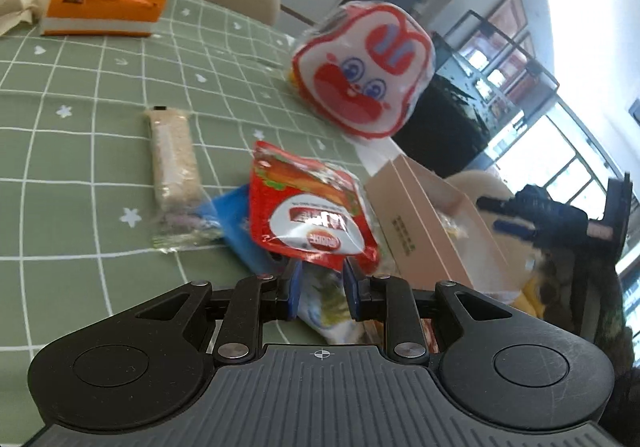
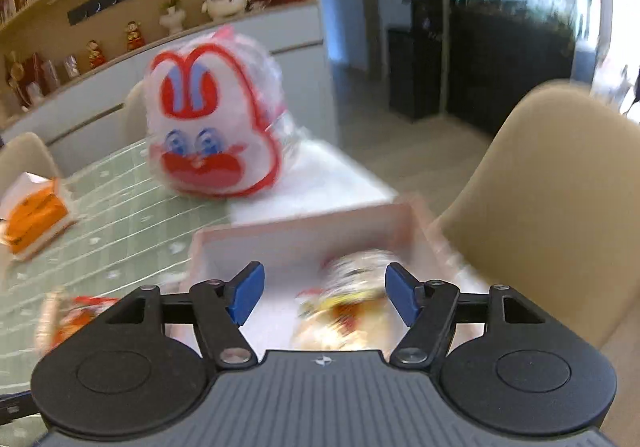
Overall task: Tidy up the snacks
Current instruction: 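Carry the bread packet into the pink box and open the right tool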
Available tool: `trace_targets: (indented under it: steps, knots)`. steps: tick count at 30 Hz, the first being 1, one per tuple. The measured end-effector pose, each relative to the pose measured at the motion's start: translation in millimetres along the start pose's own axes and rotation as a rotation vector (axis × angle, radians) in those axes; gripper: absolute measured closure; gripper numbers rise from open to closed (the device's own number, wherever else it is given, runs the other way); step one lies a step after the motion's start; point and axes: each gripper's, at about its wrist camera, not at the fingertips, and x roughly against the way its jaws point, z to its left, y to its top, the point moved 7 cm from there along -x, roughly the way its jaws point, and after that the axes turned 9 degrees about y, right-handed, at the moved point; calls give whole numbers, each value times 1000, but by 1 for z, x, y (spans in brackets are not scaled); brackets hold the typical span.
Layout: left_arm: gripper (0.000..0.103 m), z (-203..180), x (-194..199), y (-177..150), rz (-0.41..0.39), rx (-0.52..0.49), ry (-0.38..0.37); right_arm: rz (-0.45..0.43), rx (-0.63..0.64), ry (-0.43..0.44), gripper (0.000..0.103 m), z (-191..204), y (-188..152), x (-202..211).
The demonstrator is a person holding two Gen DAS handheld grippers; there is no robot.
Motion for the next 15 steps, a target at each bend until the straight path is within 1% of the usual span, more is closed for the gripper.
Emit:
trace_targets:
  steps: [1, 3, 5, 6, 7, 8, 9, 12, 13, 15]
  knots:
    - [77, -1, 1, 0, -6, -9, 2, 23, -22, 34, 39, 4, -6, -2]
    - [77, -6, 2, -1, -10, -43, 7, 80, -54, 77, 54, 14, -18, -13]
    - [77, -8, 4, -1, -3, -67, 8, 156, -79, 115, 55, 24, -27, -29]
    - [77, -8, 6, 0, -8, -66, 14, 191, -90, 119, 55, 26, -33, -36]
    - [77, -5, 7, 2, -17, -60, 26, 216, -99, 109, 55, 26, -36, -43]
    - [77, 0, 9, 4, -25, -54, 39, 239, -106, 81, 55, 24, -39, -48]
    - [77, 4, 12, 6, -35, -45, 51, 249, -107, 44, 57, 20, -42, -51]
    - [77, 17, 18, 18, -69, -18, 78, 217, -107, -26, 57, 3, -38, -49]
    - [77, 22, 20, 23, -83, -8, 90, 206, -115, -42, 57, -3, -37, -46]
    - [77, 34, 22, 33, -105, 20, 120, 183, -124, -46, 56, -11, -35, -38]
